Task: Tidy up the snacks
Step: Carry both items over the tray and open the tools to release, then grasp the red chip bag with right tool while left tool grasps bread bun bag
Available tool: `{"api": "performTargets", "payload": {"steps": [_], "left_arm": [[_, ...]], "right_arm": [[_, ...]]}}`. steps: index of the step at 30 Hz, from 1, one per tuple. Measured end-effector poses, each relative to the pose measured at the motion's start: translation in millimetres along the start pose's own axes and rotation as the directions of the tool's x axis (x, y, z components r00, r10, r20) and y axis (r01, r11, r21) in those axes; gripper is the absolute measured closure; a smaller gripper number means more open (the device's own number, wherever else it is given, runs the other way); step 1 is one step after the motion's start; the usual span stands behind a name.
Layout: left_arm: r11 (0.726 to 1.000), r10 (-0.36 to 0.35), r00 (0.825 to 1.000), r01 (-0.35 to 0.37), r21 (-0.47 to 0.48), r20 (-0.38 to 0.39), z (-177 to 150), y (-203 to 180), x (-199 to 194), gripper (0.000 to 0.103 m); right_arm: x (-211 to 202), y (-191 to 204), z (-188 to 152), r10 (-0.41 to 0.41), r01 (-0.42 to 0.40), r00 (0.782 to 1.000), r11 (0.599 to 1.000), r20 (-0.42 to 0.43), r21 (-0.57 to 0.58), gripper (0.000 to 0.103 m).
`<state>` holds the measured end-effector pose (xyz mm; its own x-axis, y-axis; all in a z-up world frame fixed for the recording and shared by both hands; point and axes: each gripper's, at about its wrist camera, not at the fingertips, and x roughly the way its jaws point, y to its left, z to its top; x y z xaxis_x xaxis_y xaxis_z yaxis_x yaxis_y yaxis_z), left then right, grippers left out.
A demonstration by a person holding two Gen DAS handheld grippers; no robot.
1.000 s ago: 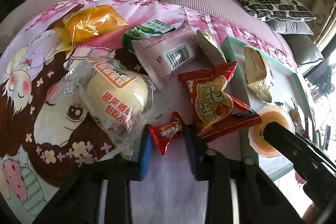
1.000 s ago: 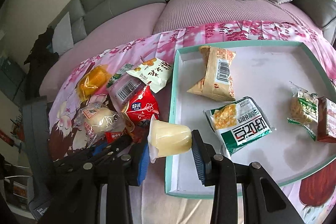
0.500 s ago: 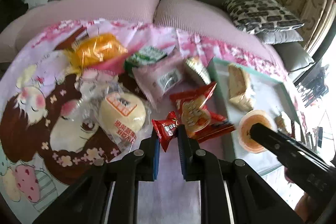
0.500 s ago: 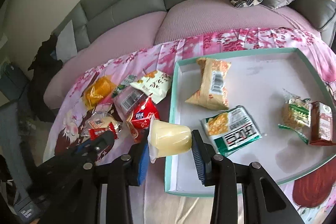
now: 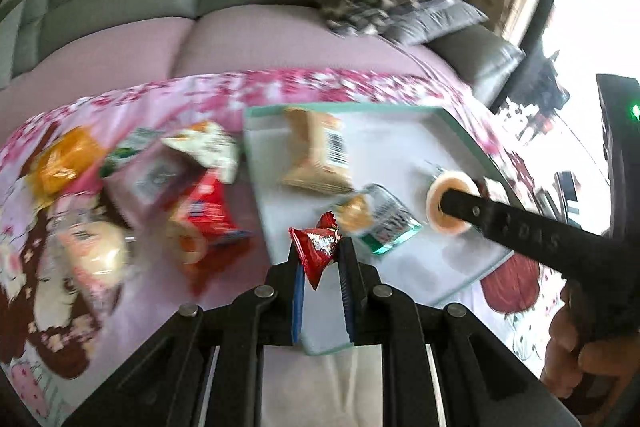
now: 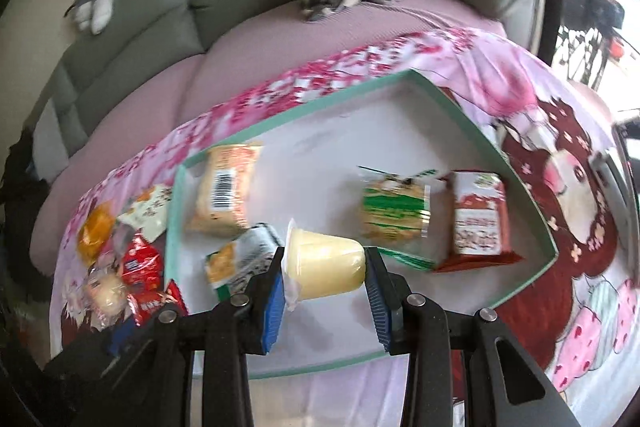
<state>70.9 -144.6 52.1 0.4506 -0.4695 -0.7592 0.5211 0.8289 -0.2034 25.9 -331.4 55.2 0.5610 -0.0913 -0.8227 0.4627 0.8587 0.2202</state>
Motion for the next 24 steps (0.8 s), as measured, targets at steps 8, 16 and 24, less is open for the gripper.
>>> {"api": "performTargets", "payload": {"steps": [8,16,24], "left_arm": [[1.000,-0.005,0.999,0.006,0.031,-0.036,-1,-19,14,0.063],[0.992,0.099,0.994,-0.095,-0.081,0.046,10,23,-14,0.030],[0.831,0.446,0.894,-0.396,-0.390,0.043,-6,130,-55,0.007]], "right_arm": [[-2,-6,0,-0.005,0.005,1.000,1.000,0.002,0.006,0.061],[-1,26,-1,0.047,-0.046,0.999,0.997,0.014,-0.069,0.035],[12,86,-18,0.148,-0.147,0.989,0.968,-0.010,-0.202,0.011]]}}
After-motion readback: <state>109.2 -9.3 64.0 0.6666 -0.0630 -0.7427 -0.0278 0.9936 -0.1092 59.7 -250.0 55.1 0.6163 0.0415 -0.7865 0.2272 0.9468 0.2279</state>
